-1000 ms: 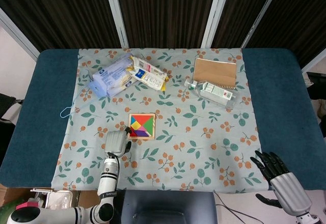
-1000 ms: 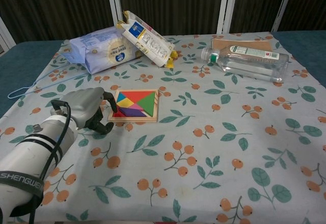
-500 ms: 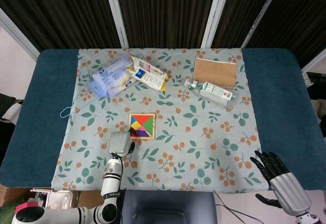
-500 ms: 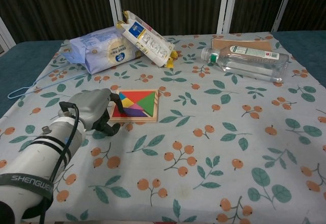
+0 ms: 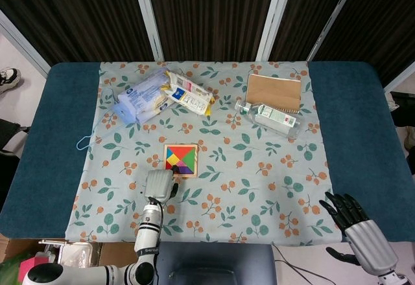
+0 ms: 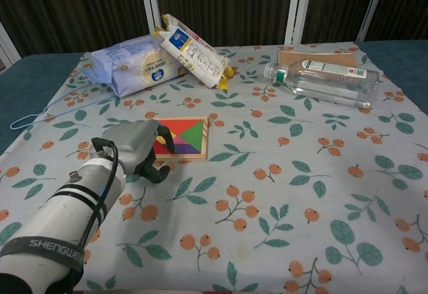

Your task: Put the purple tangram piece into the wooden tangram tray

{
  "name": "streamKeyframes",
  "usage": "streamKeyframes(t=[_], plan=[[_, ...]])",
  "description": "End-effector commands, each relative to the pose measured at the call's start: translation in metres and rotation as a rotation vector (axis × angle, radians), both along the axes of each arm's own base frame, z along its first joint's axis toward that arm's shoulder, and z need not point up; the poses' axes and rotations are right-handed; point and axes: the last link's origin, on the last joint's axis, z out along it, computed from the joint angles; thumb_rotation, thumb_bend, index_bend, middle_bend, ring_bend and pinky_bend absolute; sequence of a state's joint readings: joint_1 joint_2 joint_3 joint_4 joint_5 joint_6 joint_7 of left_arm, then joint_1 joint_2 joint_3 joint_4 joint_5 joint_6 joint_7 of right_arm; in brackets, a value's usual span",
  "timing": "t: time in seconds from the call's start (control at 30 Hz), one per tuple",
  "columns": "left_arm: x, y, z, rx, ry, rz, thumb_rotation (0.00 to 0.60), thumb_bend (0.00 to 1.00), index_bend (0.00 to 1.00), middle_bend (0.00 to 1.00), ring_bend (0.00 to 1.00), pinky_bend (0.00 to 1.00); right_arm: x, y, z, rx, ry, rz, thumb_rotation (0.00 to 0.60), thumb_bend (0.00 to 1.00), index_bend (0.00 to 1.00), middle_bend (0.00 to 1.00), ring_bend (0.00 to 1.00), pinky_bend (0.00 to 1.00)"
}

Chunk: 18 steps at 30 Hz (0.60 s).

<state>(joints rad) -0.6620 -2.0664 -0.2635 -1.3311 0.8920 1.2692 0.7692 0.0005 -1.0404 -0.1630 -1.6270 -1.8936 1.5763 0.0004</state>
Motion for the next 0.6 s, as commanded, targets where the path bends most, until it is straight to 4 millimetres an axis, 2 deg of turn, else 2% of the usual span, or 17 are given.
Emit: streamKeyframes(t=[0.03, 0.17, 0.3, 0.33, 0.4, 0.43, 0.47, 0.53, 0.57, 0.6], plan=[[0.0, 0.0, 0.002, 0.007, 0.001, -0.005, 0.6, 0.38, 0.39, 1.0, 1.0, 1.0, 0.0, 0.0, 0.001, -0.001, -0.001, 0.0, 0.6, 0.16, 0.0, 0.0, 0.0, 0.0], [0.003, -0.002, 0.013, 0.027, -0.032, -0.045, 0.6, 0.38, 0.38, 1.0, 1.0, 1.0, -0.001, 0.0, 0.001, -0.002, 0.002, 0.002, 0.6, 0.16, 0.0, 0.0, 0.0, 0.0], [-0.007, -0.017, 0.046, 0.053, -0.097, -0.15, 0.6, 0.37, 0.31, 0.98, 1.0, 1.0, -0.001, 0.0, 0.001, -0.002, 0.003, 0.002, 0.6, 0.16, 0.0, 0.0, 0.0, 0.0], [-0.013, -0.023, 0.055, 0.051, -0.11, -0.172, 0.6, 0.37, 0.28, 0.94, 0.97, 1.0, -0.001, 0.0, 0.001, -0.001, 0.005, 0.002, 0.6, 0.16, 0.0, 0.0, 0.0, 0.0], [-0.034, -0.038, 0.077, 0.031, -0.128, -0.205, 0.6, 0.37, 0.23, 0.77, 0.82, 0.92, -0.001, 0.0, -0.002, 0.003, 0.011, 0.003, 0.6, 0.16, 0.0, 0.0, 0.0, 0.0], [-0.044, -0.046, 0.086, 0.019, -0.131, -0.214, 0.6, 0.37, 0.2, 0.63, 0.65, 0.77, 0.0, 0.0, -0.003, 0.006, 0.015, 0.004, 0.6, 0.16, 0.0, 0.0, 0.0, 0.0], [-0.056, -0.054, 0.096, 0.002, -0.139, -0.221, 0.6, 0.37, 0.17, 0.55, 0.54, 0.64, 0.0, 0.0, -0.004, 0.008, 0.019, 0.005, 0.6, 0.16, 0.0, 0.0, 0.0, 0.0], [-0.086, -0.074, 0.119, -0.029, -0.16, -0.248, 0.6, 0.37, 0.11, 0.32, 0.26, 0.29, 0.002, 0.0, -0.008, 0.012, 0.03, 0.009, 0.6, 0.16, 0.0, 0.0, 0.0, 0.0], [-0.1, -0.083, 0.129, -0.023, -0.165, -0.262, 0.6, 0.38, 0.08, 0.24, 0.16, 0.18, 0.002, 0.0, -0.01, 0.013, 0.034, 0.01, 0.6, 0.16, 0.0, 0.0, 0.0, 0.0], [-0.122, -0.095, 0.14, -0.003, -0.16, -0.281, 0.6, 0.38, 0.07, 0.19, 0.1, 0.13, 0.003, 0.001, -0.013, 0.014, 0.043, 0.012, 0.6, 0.16, 0.0, 0.0, 0.0, 0.0]])
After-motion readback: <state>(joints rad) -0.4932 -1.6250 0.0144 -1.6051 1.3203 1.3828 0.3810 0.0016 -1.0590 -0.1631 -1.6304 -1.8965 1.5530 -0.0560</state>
